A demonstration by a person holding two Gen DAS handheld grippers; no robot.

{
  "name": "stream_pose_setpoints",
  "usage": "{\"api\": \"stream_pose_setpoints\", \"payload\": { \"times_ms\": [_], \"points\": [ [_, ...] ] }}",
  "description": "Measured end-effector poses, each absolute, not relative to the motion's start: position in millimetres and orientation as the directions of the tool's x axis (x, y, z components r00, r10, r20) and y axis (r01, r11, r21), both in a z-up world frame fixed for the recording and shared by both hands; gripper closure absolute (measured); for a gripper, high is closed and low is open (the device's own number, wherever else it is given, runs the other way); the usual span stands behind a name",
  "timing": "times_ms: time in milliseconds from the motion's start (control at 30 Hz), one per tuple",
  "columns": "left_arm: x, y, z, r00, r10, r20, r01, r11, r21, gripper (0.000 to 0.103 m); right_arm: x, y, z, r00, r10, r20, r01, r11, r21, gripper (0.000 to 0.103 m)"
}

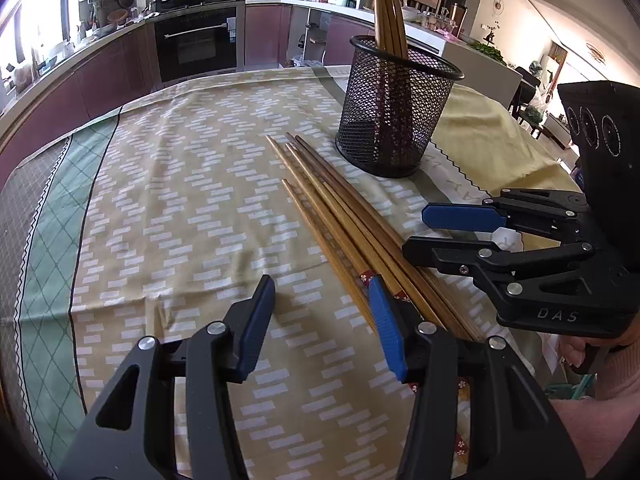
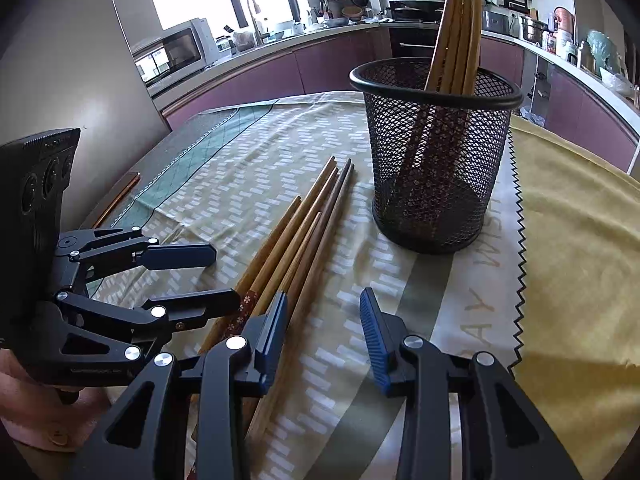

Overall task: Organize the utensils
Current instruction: 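Grasp a chopstick with the left tool while the right tool grasps another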

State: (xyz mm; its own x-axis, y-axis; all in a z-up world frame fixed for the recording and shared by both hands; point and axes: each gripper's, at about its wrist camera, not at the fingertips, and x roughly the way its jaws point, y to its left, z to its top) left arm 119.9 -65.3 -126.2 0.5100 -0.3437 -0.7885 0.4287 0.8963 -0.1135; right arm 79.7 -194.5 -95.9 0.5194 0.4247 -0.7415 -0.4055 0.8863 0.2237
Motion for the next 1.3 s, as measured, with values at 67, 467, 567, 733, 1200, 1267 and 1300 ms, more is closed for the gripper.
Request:
{"api": "stream_pose_setpoints", "payload": {
  "times_ms": [67, 467, 567, 733, 1200, 1267, 1300],
  "points": [
    [120.5, -66.2, -126.5, 0.511, -0.336, -0.791, 0.427, 0.898, -0.106, 0.055, 79.9, -194.3, -96.3, 0.521, 0.421, -0.743, -0.405, 0.888, 0.219, 0.067],
    [129.9, -57.9, -126.0, 0.508, -0.323, -0.798, 0.408, 0.907, -0.107, 0.078, 81.0, -189.6, -94.7, 0.53, 0.377, -0.76, -0.401, 0.901, 0.167, 0.074],
    [133.0, -56.6, -126.2, 0.506, -0.324, -0.799, 0.402, 0.909, -0.113, 0.079, 84.8, -184.5, -94.8, 0.53, 0.367, -0.765, -0.402, 0.902, 0.155, 0.075],
    [137.3, -57.9, -125.9, 0.507, -0.314, -0.802, 0.396, 0.912, -0.107, 0.079, 94.2, -175.1, -97.1, 0.534, 0.345, -0.772, -0.399, 0.908, 0.13, 0.076],
    [149.2, -58.4, -126.4, 0.513, -0.303, -0.803, 0.356, 0.926, -0.122, 0.088, 112.3, -179.0, -99.0, 0.539, 0.373, -0.755, -0.35, 0.915, 0.203, 0.094],
    [149.8, -56.9, -125.9, 0.513, -0.306, -0.802, 0.349, 0.928, -0.13, 0.09, 111.6, -181.1, -98.8, 0.538, 0.382, -0.752, -0.343, 0.914, 0.218, 0.096],
    [149.7, -56.6, -125.3, 0.515, -0.307, -0.801, 0.345, 0.929, -0.134, 0.091, 111.7, -182.3, -98.6, 0.537, 0.387, -0.749, -0.34, 0.912, 0.228, 0.096]
  ]
}}
